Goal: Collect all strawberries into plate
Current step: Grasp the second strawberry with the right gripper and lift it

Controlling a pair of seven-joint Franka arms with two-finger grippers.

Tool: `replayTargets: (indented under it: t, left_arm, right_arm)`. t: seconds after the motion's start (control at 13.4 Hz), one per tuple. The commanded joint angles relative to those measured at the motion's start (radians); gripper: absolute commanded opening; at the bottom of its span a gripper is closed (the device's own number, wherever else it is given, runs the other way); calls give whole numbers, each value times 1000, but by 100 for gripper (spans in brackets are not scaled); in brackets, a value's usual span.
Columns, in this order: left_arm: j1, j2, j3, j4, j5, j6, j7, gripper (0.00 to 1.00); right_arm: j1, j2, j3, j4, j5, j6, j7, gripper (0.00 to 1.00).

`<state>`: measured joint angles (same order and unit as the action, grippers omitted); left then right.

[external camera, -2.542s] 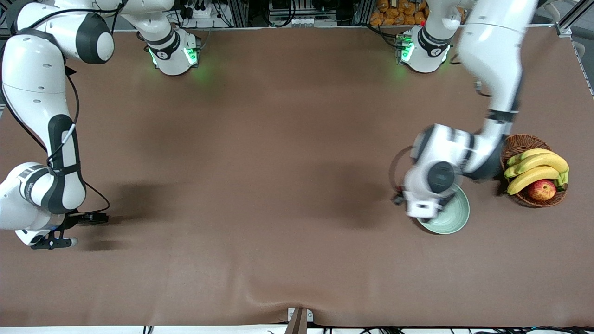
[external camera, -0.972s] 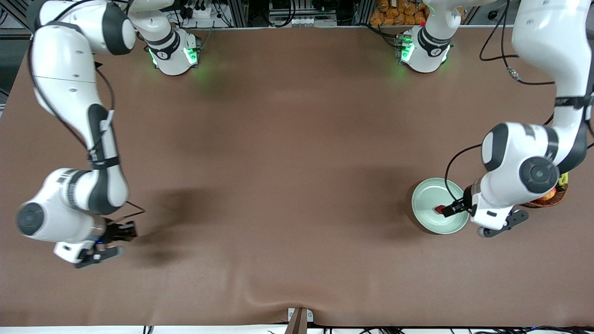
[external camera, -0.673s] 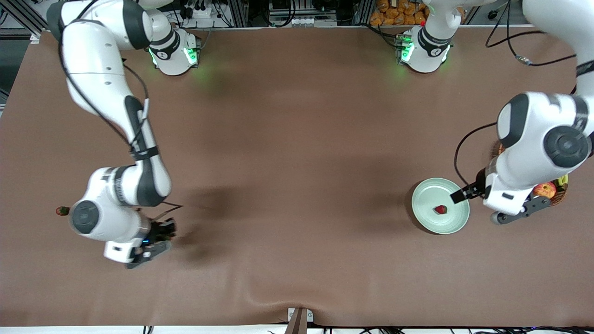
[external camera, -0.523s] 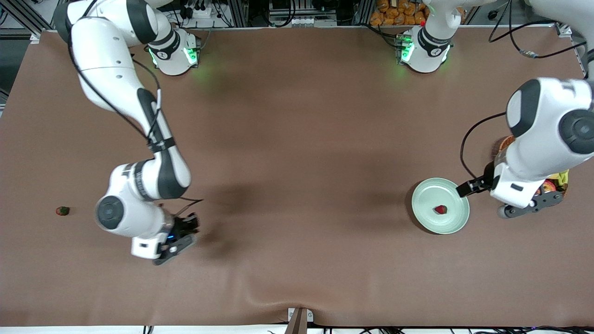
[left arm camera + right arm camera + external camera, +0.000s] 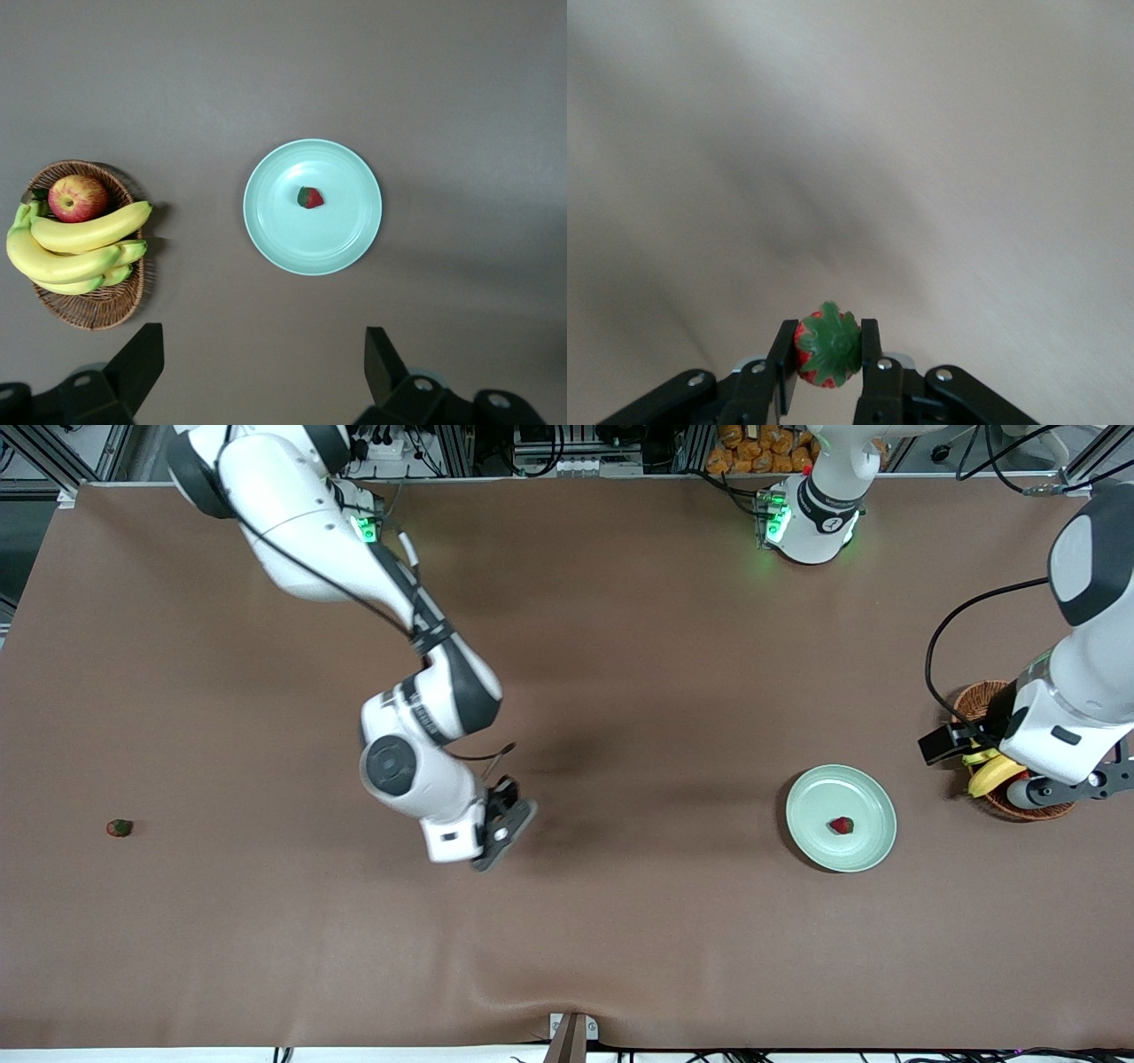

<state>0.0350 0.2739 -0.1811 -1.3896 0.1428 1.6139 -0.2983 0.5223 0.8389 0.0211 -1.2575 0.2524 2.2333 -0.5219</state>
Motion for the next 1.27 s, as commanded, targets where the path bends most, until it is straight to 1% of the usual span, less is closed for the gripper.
replayTargets:
  t: [0.0, 0.22, 0.45, 0.6, 0.67, 0.82, 0.9, 0.97, 1.05, 1.12, 1.2]
  left_arm:
    - [3, 1, -6, 46, 0, -61, 33, 100]
    - [2, -19, -15, 47, -12, -65, 57, 100]
    - [6, -58, -4, 46, -67, -65, 82, 100]
    - [14, -91, -1, 41, -84, -66, 87, 100]
    - [14, -93, 0, 43, -75, -69, 100, 100]
    - [38, -117, 5, 34, -91, -84, 216, 100]
    - [30, -140, 32, 12, -122, -84, 247, 100]
    - [1, -163, 67, -14, -135, -84, 248, 100]
    - [-38, -188, 121, -41, -140, -83, 249, 100]
    - [-76, -218, 165, -77, -146, -77, 252, 100]
    - [-81, -234, 173, -100, -152, -75, 254, 100]
  right_arm:
    - [71, 3, -4, 10, -4, 84, -10, 0]
    - [131, 44, -9, 10, -4, 208, 11, 0]
    - [150, 113, -12, 32, -4, 319, 19, 0]
    - [150, 149, -18, 43, -4, 344, 20, 0]
    - [154, 166, -18, 43, -4, 351, 29, 0]
    - [182, 192, -38, 44, -4, 381, 75, 0]
    - [195, 196, -55, 44, -4, 385, 85, 0]
    - [199, 197, -62, 44, -4, 385, 94, 32]
    - [199, 197, -72, 44, -4, 385, 105, 99]
    - [196, 189, -73, 44, -5, 385, 105, 100]
    - [199, 178, -82, 44, -7, 384, 106, 100]
